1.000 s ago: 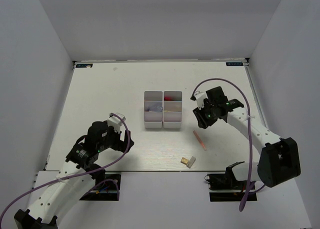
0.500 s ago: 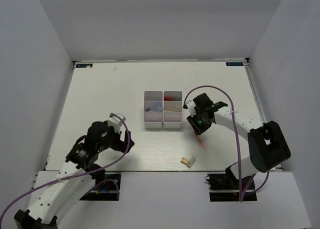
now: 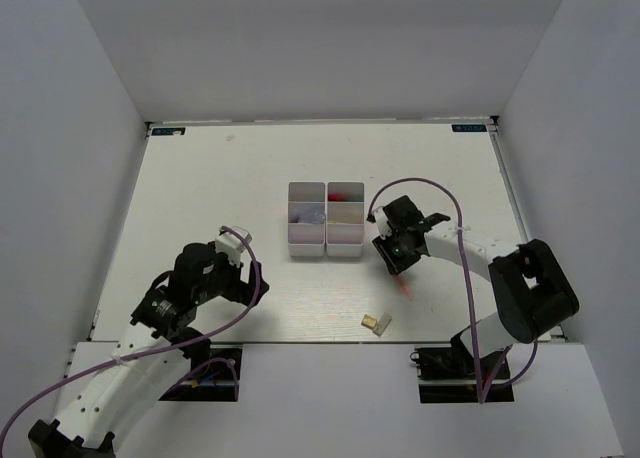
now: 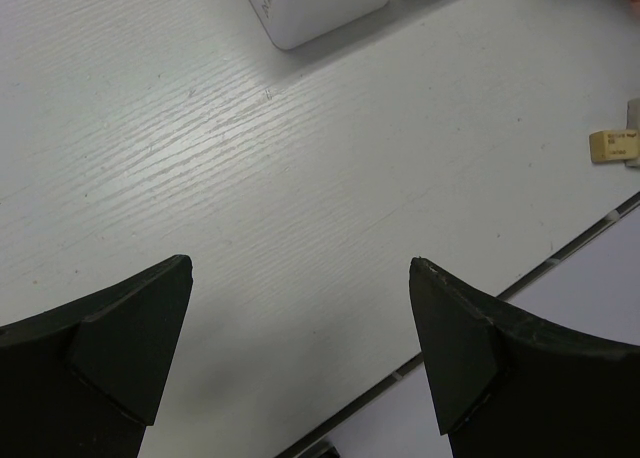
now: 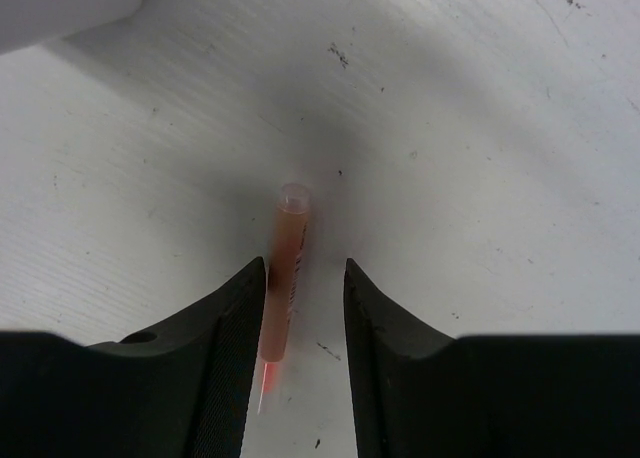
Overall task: Sort the stationery into containers
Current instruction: Pick up the pen from the center of the board.
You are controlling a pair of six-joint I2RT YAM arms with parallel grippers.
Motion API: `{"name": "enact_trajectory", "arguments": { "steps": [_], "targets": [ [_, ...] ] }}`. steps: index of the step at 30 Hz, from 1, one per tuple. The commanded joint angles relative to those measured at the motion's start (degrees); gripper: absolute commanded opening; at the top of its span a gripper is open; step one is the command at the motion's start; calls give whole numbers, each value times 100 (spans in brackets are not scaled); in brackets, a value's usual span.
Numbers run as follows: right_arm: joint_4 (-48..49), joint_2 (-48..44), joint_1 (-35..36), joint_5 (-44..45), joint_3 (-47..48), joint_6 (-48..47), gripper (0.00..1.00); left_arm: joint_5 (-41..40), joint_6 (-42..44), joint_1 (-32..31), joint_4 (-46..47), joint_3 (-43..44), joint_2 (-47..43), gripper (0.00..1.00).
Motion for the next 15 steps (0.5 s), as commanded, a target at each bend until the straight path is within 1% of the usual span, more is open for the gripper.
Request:
{"name": "enact_trajectory", "arguments": {
  "steps": [1, 5, 8, 13, 15],
  "targets": [
    [301, 77, 24, 140, -84, 228, 41, 99, 59, 52, 78, -11, -91, 100],
    [389, 165, 16, 158, -181, 281, 41, 99, 68, 35, 96, -11, -91, 100],
    [345, 288, 7, 123, -216, 316, 37, 116, 76, 35, 78, -11, -100, 100],
    [170, 341, -37, -255, -190, 421, 7, 90, 68, 26, 87, -11, -135, 100],
    [125, 297, -37, -396, -190, 439, 0, 81, 68, 35, 78, -11, -118, 100]
  ]
}}
